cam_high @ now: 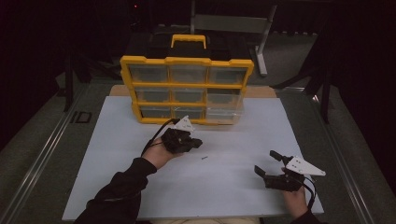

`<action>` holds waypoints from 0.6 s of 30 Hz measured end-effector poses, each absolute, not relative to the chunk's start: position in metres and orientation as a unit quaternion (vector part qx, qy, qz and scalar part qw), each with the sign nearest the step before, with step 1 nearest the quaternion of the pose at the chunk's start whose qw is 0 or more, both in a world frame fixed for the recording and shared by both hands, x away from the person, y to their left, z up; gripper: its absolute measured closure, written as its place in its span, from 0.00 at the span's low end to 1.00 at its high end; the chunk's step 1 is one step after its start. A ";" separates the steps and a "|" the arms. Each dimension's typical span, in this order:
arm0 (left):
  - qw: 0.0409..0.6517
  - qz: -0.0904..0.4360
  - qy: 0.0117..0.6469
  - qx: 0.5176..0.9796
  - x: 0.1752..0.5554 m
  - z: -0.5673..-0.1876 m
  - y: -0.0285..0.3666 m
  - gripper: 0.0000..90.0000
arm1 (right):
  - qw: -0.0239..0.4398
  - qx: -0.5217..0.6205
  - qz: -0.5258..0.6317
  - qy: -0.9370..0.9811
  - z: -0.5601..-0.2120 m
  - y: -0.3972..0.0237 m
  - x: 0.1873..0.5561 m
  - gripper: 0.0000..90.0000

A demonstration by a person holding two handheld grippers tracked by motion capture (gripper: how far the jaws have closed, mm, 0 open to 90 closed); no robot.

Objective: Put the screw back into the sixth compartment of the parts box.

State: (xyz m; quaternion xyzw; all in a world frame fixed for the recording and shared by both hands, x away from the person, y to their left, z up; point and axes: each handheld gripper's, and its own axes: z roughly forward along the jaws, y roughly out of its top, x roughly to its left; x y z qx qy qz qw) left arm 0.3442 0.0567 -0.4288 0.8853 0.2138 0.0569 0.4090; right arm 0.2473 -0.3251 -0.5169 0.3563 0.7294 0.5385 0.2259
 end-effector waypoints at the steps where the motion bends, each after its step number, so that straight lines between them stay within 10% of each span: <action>1: 0.410 0.060 0.211 0.885 0.345 -0.423 0.057 0.98 | 0.226 0.356 0.539 0.729 -0.517 -0.325 0.247 0.12; 18: 0.449 0.116 0.210 0.861 0.375 -0.354 0.051 0.98 | 0.225 0.356 0.539 0.729 -0.517 -0.325 0.248 0.12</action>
